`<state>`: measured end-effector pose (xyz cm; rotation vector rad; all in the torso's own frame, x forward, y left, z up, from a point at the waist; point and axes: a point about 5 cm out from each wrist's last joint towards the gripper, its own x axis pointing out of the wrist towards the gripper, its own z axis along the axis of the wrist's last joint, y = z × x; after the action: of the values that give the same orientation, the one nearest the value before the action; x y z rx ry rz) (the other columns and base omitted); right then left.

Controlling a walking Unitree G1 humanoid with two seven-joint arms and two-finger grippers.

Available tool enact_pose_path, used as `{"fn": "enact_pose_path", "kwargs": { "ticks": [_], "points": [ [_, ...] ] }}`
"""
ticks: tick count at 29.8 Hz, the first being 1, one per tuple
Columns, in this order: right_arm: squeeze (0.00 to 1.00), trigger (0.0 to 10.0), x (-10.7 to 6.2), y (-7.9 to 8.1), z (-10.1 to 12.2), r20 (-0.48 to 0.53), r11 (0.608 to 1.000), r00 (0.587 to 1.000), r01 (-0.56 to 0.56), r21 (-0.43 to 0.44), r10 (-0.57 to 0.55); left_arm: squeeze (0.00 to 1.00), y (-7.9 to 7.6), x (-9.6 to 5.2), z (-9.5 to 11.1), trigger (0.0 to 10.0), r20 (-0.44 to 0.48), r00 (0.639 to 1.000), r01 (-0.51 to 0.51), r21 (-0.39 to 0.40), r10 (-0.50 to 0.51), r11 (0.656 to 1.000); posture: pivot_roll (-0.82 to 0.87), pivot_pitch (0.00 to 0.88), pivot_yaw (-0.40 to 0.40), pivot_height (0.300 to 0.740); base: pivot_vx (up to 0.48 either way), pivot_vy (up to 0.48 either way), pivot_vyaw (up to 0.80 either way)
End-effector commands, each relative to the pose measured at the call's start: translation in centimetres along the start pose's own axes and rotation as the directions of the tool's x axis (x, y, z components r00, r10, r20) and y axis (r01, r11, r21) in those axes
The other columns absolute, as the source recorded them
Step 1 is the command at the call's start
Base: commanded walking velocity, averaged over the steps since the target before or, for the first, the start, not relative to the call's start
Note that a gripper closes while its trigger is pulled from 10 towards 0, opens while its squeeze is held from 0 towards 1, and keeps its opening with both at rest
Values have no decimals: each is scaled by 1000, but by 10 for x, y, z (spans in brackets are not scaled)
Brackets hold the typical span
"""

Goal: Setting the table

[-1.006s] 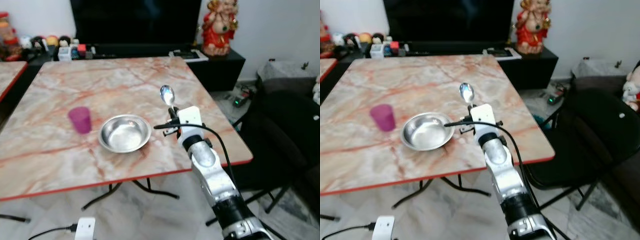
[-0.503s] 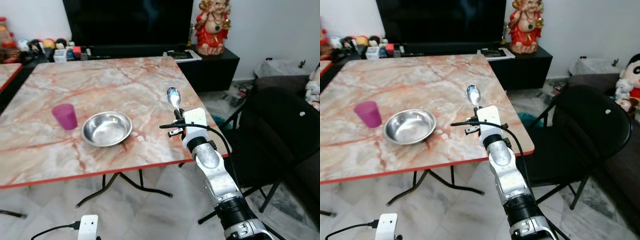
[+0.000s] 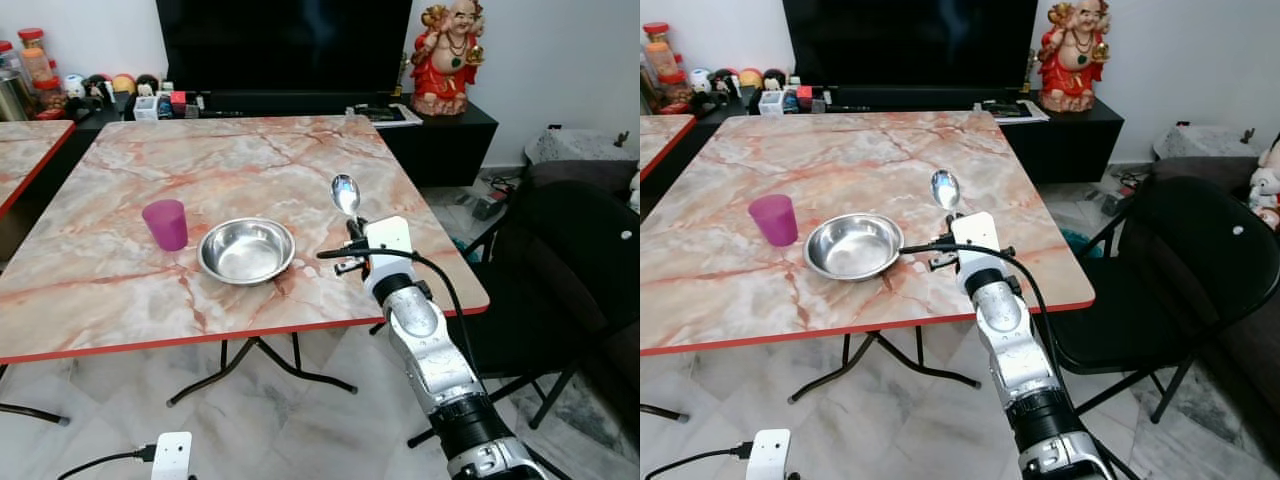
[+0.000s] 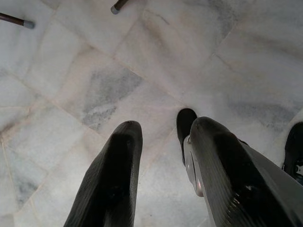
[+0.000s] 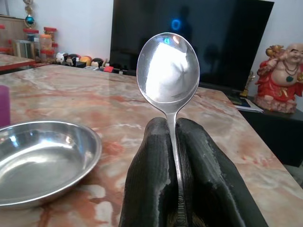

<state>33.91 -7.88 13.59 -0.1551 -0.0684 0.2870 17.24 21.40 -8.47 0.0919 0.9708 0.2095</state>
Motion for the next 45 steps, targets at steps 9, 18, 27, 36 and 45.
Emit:
{"fn": "enact_pose_path", "kwargs": {
  "ticks": [9, 18, 27, 36, 45],
  "points": [
    [0, 10000, 2, -4, 2, -3, 1000, 1000, 18, -9, -18, 0, 2, 1, 4, 10000, 14, 1000, -13, 8, 13, 1000, -57, 0, -15, 740, 360, 0, 186],
    [0, 10000, 2, -3, 3, 8, 999, 1000, 21, 25, -21, 0, 3, 1, 5, 10000, 14, 1000, -15, 8, 15, 1000, -55, 0, -13, 740, 409, 0, 178],
    [0, 10000, 2, -4, 3, 8, 999, 1000, 25, 25, -25, 0, 3, 1, 6, 10000, 16, 1000, -15, 8, 15, 1000, -56, 0, -11, 740, 395, 0, 0],
    [0, 10000, 1, -3, 2, 5, 999, 1000, 25, 27, -25, 0, 3, 1, 8, 10000, 24, 1000, -12, 4, 12, 1000, -55, 0, -8, 740, 129, 0, 0],
    [0, 10000, 1, -3, 0, -6, 999, 1000, 28, 27, -28, 0, 3, 1, 7, 10000, 21, 1000, -14, -6, 14, 1000, -56, 0, -7, 740, 0, 0, 0]
  ]
}}
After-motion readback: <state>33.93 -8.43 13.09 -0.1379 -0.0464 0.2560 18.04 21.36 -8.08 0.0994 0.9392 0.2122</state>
